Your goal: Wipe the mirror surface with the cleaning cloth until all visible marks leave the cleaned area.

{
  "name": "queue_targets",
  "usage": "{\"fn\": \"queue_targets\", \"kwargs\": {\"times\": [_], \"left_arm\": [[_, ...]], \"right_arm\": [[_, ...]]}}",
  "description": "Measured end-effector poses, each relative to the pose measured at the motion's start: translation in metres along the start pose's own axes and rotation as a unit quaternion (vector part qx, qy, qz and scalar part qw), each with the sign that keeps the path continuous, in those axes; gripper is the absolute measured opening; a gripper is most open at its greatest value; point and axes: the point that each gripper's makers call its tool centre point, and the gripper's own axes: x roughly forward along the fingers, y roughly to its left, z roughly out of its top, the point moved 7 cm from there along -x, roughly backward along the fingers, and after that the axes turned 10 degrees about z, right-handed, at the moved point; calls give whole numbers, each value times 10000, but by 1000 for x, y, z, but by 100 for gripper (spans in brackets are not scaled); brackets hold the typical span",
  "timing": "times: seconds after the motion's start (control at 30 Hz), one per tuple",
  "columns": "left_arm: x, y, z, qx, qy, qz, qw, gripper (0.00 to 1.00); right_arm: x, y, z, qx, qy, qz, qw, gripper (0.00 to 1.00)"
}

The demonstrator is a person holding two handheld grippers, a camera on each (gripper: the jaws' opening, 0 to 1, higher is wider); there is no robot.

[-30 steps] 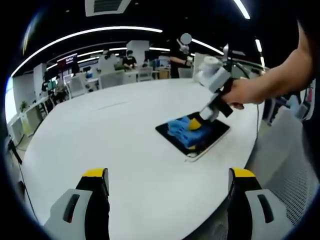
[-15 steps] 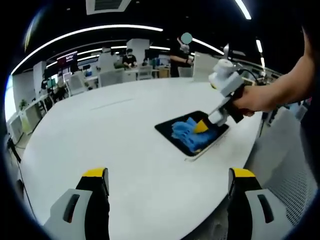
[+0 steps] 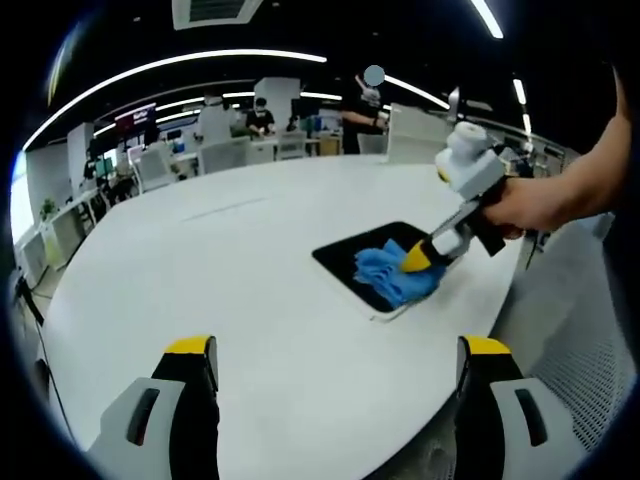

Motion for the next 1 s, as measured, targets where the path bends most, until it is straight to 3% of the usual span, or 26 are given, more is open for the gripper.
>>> {"fn": "queue_targets", "kwargs": {"times": [0.6, 1.0], "left_arm": [[-1, -2, 1, 85, -18, -48, 10000, 99], [-1, -1, 2, 68, -32, -10, 10000, 99]], "right_arm": [[-11, 12, -19, 156, 109, 38, 9998, 0], [-15, 16, -25, 556, 327, 153, 9978, 0]]}}
